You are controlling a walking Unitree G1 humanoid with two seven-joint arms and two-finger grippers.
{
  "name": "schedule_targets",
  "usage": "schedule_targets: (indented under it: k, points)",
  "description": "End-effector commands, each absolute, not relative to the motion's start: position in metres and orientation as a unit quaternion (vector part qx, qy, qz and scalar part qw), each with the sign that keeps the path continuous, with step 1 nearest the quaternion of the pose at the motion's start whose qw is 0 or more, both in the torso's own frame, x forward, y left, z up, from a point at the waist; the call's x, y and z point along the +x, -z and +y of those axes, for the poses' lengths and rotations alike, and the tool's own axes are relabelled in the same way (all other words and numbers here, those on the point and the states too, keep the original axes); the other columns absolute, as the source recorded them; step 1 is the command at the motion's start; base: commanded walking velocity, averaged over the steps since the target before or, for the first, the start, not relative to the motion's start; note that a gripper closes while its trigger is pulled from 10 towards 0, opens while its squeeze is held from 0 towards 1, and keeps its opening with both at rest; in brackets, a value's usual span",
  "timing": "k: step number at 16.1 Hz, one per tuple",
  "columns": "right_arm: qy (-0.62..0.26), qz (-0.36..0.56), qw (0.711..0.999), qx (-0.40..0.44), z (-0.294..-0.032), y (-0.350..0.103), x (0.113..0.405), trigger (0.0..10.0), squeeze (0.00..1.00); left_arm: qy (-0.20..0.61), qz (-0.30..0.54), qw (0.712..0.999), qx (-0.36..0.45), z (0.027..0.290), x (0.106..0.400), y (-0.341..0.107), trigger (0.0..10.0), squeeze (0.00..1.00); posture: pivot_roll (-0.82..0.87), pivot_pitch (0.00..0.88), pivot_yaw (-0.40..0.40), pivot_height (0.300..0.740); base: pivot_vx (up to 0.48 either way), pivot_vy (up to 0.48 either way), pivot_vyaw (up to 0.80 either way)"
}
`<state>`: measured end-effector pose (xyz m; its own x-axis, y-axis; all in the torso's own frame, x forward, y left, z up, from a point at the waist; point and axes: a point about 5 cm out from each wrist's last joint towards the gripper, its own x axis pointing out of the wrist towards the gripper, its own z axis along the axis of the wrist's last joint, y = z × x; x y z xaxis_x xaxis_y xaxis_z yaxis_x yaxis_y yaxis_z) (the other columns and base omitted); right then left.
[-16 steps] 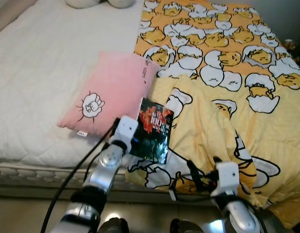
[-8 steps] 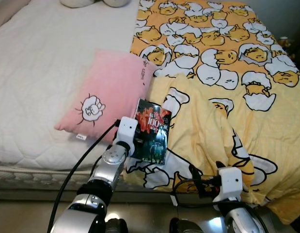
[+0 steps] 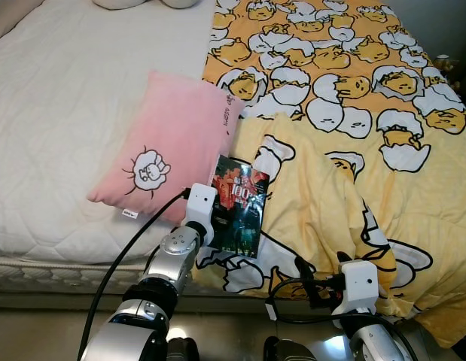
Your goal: Clean up the room
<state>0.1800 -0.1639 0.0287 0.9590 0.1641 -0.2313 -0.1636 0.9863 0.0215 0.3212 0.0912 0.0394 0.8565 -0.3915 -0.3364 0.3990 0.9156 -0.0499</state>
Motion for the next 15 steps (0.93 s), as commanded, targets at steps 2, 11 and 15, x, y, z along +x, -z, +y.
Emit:
schedule_targets:
  k: [2, 11, 15]
  points:
    - [-0.082, 0.122, 0.989, -0.004, -0.165, -0.028, 0.178, 10.0, 0.0, 0.232, 0.233, 0.943, -0.046, 0.078, 0.306, -0.021, 10.0, 0.0, -0.17, 0.162, 0.007, 0.74, 0.0, 0.0, 0.0]
    - [-0.086, 0.129, 0.988, -0.005, -0.162, -0.027, 0.178, 10.0, 0.0, 0.226, 0.277, 0.92, -0.161, 0.07, 0.302, -0.013, 0.0, 0.0, -0.17, 0.168, 0.006, 0.74, 0.0, 0.0, 0.0]
    - [-0.081, 0.133, 0.988, -0.005, -0.164, -0.026, 0.176, 10.0, 0.0, 0.268, 0.256, 0.909, -0.191, 0.055, 0.306, -0.024, 0.0, 0.0, -0.18, 0.173, 0.01, 0.74, 0.0, 0.0, 0.0]
